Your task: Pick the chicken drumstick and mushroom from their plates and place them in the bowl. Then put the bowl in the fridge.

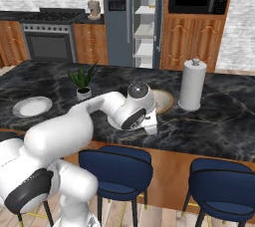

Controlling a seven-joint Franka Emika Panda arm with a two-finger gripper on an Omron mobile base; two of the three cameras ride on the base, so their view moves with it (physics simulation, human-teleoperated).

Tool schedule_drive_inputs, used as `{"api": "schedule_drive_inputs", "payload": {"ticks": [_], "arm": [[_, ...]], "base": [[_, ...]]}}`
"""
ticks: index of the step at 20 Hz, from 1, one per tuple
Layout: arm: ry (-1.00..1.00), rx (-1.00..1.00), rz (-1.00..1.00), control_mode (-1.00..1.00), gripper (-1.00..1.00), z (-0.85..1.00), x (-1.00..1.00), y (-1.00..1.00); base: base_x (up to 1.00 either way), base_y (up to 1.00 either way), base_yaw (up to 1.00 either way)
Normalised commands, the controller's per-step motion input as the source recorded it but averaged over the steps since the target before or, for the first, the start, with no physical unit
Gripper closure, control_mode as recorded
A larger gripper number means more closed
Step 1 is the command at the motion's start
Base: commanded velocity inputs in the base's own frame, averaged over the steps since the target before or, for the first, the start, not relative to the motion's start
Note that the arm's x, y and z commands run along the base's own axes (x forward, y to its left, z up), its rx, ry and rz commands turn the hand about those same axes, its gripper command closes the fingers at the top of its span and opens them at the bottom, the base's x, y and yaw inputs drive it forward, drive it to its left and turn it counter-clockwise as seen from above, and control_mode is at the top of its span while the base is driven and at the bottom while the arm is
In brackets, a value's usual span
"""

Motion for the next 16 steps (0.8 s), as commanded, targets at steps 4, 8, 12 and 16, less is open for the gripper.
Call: {"api": "schedule_drive_inputs", "payload": {"ticks": [4,8,12,16], "arm": [[0.0,0.01,-0.3,-1.0,1.0,0.29,-0.31,0.51],[0.0,0.09,-0.24,-1.0,1.0,0.27,-0.34,0.53],[0.0,0.13,-0.17,-1.0,1.0,0.28,-0.34,0.51],[0.0,0.18,-0.06,-1.0,1.0,0.23,-0.28,0.47]], "base": [[0.0,0.0,0.0],[0.0,0.0,0.0],[0.0,0.0,0.0],[0.0,0.0,0.0]]}}
